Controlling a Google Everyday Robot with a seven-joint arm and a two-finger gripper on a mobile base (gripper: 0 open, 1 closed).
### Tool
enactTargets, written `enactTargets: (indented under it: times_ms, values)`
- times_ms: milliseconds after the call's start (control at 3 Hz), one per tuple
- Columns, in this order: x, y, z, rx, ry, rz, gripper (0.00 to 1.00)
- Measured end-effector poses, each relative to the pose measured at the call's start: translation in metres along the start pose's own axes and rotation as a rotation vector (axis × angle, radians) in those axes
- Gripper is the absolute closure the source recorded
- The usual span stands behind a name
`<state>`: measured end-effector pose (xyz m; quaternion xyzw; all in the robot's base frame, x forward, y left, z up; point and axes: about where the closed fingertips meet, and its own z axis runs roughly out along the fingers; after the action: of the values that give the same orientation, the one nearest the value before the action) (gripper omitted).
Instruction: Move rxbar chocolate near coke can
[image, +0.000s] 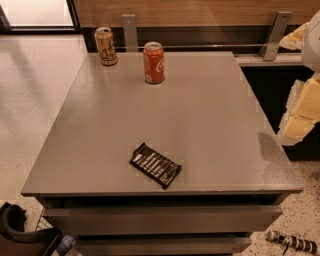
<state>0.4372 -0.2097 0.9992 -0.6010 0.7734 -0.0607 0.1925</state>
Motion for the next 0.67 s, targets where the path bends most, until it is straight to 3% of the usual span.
enactTargets:
  times_ms: [667]
  values:
    - [-0.0009, 0.0008, -0.0002, 0.003, -0.012, 0.009, 0.00]
